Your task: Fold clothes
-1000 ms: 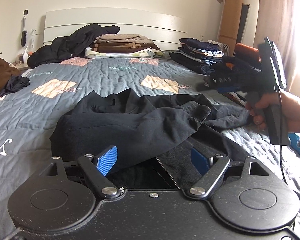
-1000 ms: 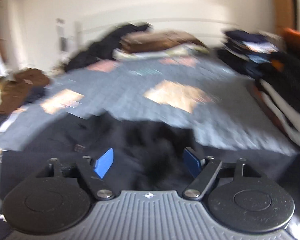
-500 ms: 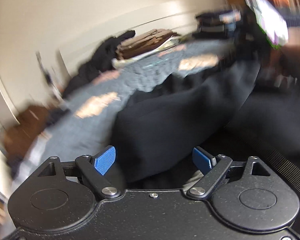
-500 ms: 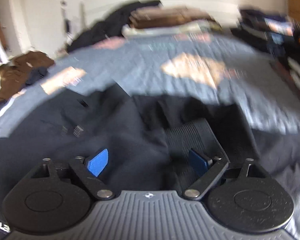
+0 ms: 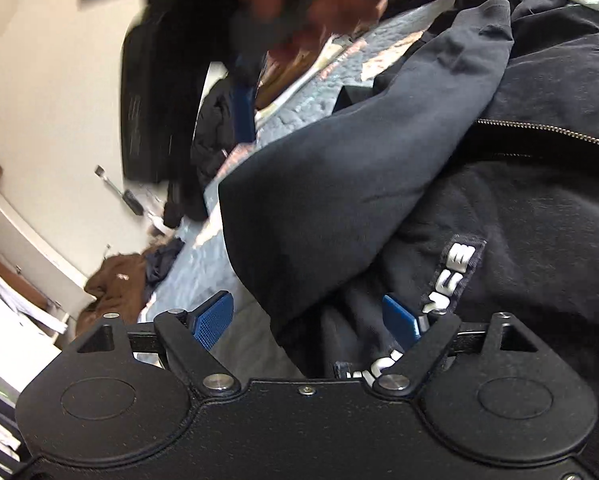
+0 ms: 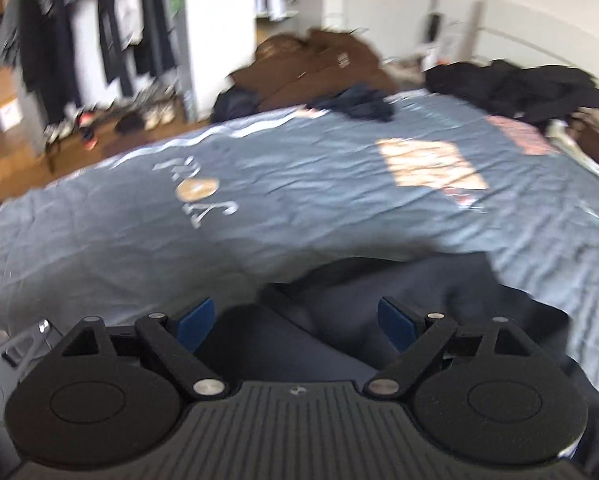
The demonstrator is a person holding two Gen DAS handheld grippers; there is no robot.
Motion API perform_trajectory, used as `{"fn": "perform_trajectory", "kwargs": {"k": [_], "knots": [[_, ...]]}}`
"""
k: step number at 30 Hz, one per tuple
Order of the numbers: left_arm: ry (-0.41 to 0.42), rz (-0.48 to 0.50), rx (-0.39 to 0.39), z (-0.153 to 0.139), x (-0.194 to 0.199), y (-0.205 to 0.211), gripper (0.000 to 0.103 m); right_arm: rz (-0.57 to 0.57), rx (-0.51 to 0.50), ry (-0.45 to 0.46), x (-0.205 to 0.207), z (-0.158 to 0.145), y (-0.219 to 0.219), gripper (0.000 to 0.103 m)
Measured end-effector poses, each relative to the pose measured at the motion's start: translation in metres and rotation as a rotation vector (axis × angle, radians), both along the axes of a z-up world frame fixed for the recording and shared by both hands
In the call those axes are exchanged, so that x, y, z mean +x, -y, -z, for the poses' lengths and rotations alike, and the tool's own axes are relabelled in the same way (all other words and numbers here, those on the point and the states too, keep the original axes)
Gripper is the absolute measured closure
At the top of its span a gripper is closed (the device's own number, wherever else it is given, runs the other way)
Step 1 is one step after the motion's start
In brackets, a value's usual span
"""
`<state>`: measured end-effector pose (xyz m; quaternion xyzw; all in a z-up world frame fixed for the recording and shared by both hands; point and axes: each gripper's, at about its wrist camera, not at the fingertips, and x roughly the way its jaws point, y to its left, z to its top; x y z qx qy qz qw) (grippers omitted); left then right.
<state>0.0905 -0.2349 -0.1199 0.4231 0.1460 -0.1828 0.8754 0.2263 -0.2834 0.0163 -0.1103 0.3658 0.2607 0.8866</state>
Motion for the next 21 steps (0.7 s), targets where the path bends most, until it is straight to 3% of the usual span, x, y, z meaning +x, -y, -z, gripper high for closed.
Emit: {"fn": "perform_trajectory", "kwargs": {"k": [3, 7, 8, 9, 11, 13, 17, 21], "knots": [[-0.001, -0.020, -0.011, 0.003, 0.006, -0.002, 0.036, -0.018, -0.034, -0.068, 0.014, 0.012, -0.022, 0.015], [-0.024, -0.043, -0.039, 0.005, 0.015, -0.007, 0.074, 0.057, -0.038, -0.192, 0.033, 0.034, -0.032, 0.016], [-0.036, -0.040, -0.054, 0.004, 0.015, -0.008, 0.080, 0.079, -0.039, -0.222, 0.038, 0.039, -0.033, 0.017], [-0.044, -0.037, -0.062, 0.003, 0.015, -0.009, 0.083, 0.100, -0.039, -0.250, 0.042, 0.044, -0.035, 0.021], [-0.049, -0.026, -0.047, 0.002, 0.013, -0.008, 0.091, 0.142, -0.019, -0.256, 0.046, 0.050, -0.035, 0.046], [-0.066, -0.015, -0.035, -0.001, 0.011, -0.009, 0.097, 0.198, -0.011, -0.239, 0.048, 0.052, -0.035, 0.086], [-0.107, 0.020, 0.000, -0.016, 0.004, -0.010, 0.101, 0.257, 0.006, -0.211, 0.051, 0.056, -0.032, 0.093], [-0.126, 0.026, -0.003, -0.021, 0.002, -0.010, 0.102, 0.359, 0.090, -0.176, 0.059, 0.058, -0.024, 0.096]]}}
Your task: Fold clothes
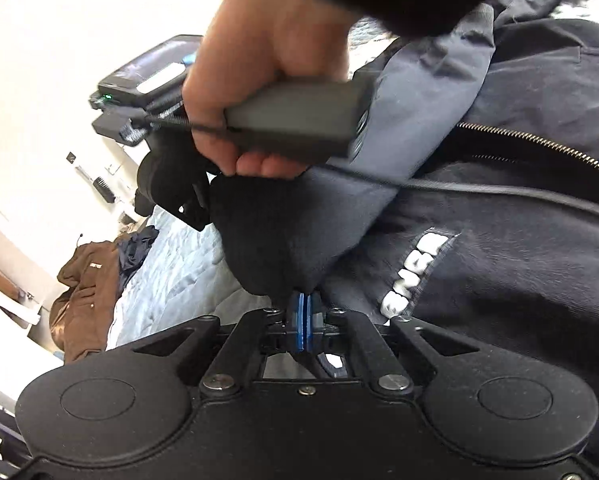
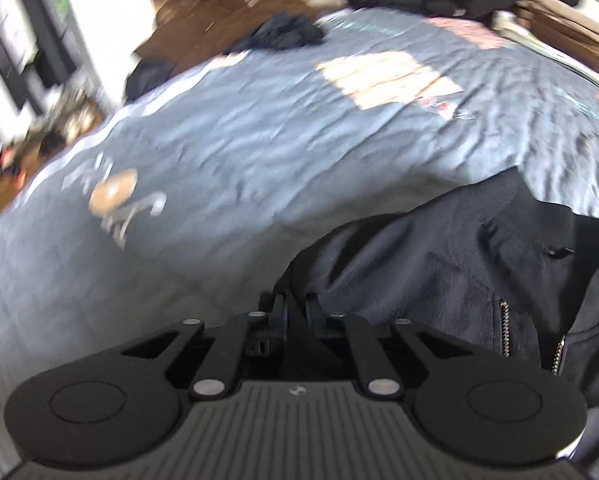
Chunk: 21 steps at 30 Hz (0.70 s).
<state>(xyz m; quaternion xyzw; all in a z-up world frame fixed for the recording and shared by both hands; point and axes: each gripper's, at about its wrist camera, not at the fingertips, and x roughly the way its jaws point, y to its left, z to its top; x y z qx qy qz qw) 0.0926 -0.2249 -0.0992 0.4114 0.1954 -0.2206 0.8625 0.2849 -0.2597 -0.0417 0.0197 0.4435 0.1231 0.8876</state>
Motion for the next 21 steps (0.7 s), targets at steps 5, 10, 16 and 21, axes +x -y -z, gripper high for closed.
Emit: {"fn": "perform_trajectory", "kwargs": {"k": [5, 10, 16, 21], "knots": [[-0.039, -0.018, 0.039, 0.008, 0.005, -0.005, 0.074, -0.005, -0.013, -0.046, 0.013, 0.004, -0.005, 0.088], [-0.218, -0.102, -0.184, -0.017, 0.015, -0.052, 0.047, -0.066, 0.020, 0.008, 0.001, -0.021, -0.007, 0.060], [-0.584, -0.243, -0.563, -0.013, 0.019, -0.106, 0.040, -0.076, 0.016, 0.081, -0.005, -0.044, -0.009, 0.035], [-0.607, -0.260, -0.543, -0.005, 0.018, -0.086, 0.040, -0.069, -0.072, 0.063, 0.020, -0.041, -0.016, 0.031]]}}
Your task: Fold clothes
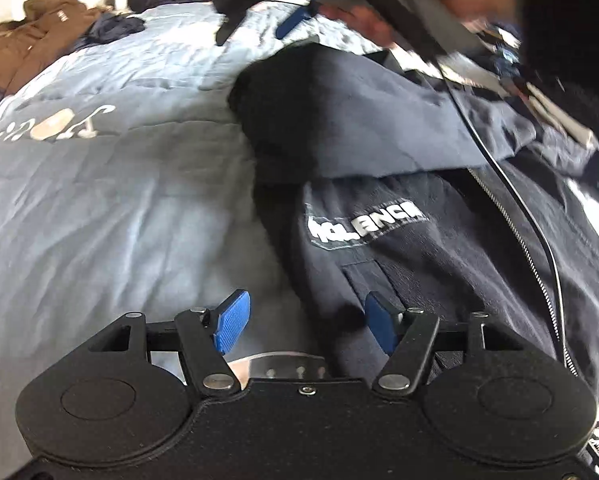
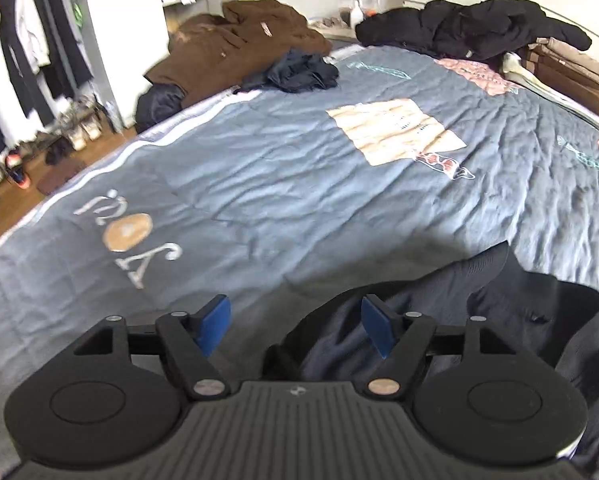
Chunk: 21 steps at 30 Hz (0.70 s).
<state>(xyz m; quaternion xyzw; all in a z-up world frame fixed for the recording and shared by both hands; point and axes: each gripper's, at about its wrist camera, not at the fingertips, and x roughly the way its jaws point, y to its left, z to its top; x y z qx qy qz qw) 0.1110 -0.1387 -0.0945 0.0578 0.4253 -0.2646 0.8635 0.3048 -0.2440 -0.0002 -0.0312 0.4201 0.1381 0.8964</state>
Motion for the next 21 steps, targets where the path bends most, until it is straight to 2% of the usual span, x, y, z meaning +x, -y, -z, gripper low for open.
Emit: {"fn": "perform_trajectory", "kwargs": {"k": [3, 5, 9, 13, 17, 18, 19, 21], "knots": [[0.001, -0.001, 0.021, 0.001, 0.004, 0.004, 0.040, 0.029, -0.034, -0.022, 0.019, 0.002, 0.002, 0.029], [0.000, -0.008, 0.032, 0.002, 0.007, 0.004, 0.040, 0.036, -0.059, -0.082, 0.033, 0.008, 0.001, 0.027], [0.000, -0.024, 0.025, -0.001, 0.009, 0.002, 0.039, -0.004, -0.226, -0.175, 0.049, 0.033, -0.021, 0.027], [-0.002, -0.043, 0.032, -0.002, 0.012, 0.000, 0.039, -0.019, -0.330, -0.275, 0.055, 0.065, -0.039, 0.026], [0.005, -0.053, 0.038, -0.005, 0.012, -0.001, 0.038, -0.063, -0.388, -0.283, 0.048, 0.075, -0.051, 0.029], [0.007, -0.056, 0.037, -0.005, 0.011, -0.001, 0.038, -0.068, -0.397, -0.281, 0.047, 0.075, -0.053, 0.038], [0.008, -0.058, 0.035, -0.006, 0.011, -0.001, 0.037, -0.045, -0.394, -0.263, 0.047, 0.073, -0.051, 0.059], [0.012, -0.061, 0.033, -0.008, 0.010, 0.000, 0.037, 0.002, -0.383, -0.228, 0.048, 0.068, -0.047, 0.084]]}}
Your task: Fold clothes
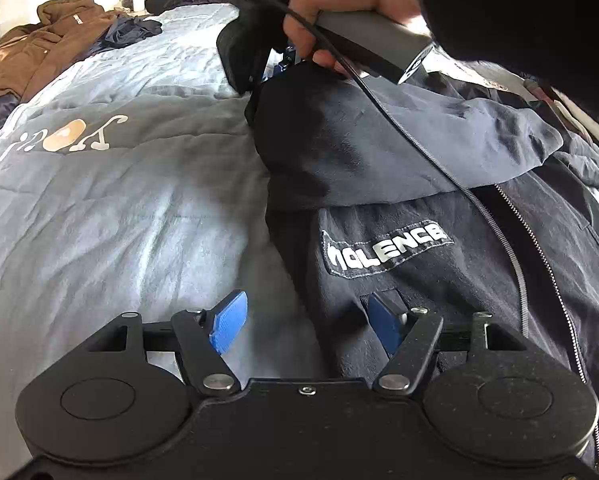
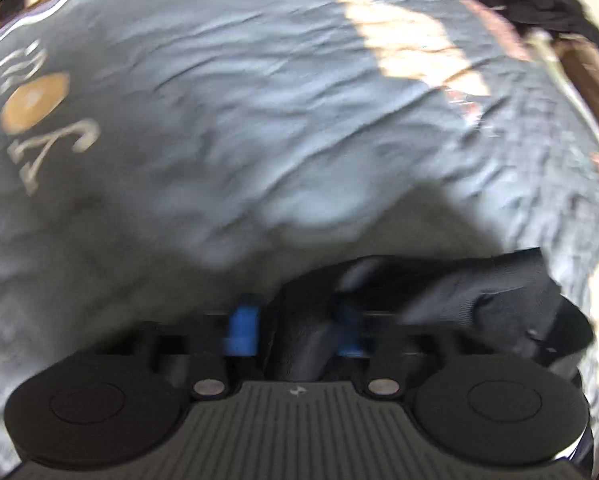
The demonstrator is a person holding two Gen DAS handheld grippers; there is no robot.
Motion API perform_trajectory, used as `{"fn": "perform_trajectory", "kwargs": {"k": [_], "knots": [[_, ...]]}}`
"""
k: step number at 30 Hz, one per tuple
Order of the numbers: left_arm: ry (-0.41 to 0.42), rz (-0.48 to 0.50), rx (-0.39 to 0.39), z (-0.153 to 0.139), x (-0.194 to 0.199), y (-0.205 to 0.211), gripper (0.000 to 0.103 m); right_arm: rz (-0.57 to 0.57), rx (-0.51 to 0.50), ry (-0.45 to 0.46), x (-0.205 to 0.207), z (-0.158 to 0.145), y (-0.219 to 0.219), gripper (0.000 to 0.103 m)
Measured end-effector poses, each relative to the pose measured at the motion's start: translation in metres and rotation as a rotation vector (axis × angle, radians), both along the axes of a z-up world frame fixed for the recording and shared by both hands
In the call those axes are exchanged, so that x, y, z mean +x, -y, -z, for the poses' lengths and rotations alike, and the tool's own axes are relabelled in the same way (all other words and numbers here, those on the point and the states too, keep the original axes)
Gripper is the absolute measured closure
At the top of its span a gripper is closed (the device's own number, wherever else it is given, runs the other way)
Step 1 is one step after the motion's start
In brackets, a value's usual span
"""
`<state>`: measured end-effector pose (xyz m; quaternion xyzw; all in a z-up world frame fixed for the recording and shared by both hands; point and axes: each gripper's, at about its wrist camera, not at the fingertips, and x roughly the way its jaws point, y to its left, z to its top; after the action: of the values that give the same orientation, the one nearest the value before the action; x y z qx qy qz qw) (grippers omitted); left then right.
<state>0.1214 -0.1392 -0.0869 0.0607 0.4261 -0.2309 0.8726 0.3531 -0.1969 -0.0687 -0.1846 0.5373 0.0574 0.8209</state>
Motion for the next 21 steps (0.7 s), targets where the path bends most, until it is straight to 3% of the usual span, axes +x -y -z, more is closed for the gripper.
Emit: {"fn": "perform_trajectory", "kwargs": {"k": [4, 8, 11, 14, 18, 19, 21], "knots": [[0.023, 0.001, 0.005, -0.003, -0.003, 0.005, 0.037, 0.114, 0.186, 0.073, 0.002, -0.018, 0.027, 0.095], [0.036, -0.009, -0.008, -0.007, -0.005, 0.007, 0.037, 0.300, 0.455, 0.204, 0.005, -0.041, 0.066, 0.095], [0.082, -0.011, 0.027, -0.007, -0.006, 0.009, 0.037, 0.423, 0.588, 0.264, 0.011, -0.040, 0.089, 0.095], [0.177, 0.007, 0.111, -0.005, -0.009, 0.014, 0.031, 0.410, 0.529, 0.232, 0.018, -0.033, 0.087, 0.092], [0.335, 0.034, 0.224, -0.002, -0.015, 0.021, 0.030, 0.266, 0.445, 0.224, 0.012, -0.056, 0.073, 0.070], [0.399, 0.045, 0.273, -0.001, -0.016, 0.025, 0.030, 0.222, 0.413, 0.224, 0.010, -0.063, 0.068, 0.061], [0.525, 0.084, 0.367, 0.005, -0.017, 0.036, 0.030, 0.094, 0.365, 0.220, -0.002, -0.077, 0.057, 0.053]]}}
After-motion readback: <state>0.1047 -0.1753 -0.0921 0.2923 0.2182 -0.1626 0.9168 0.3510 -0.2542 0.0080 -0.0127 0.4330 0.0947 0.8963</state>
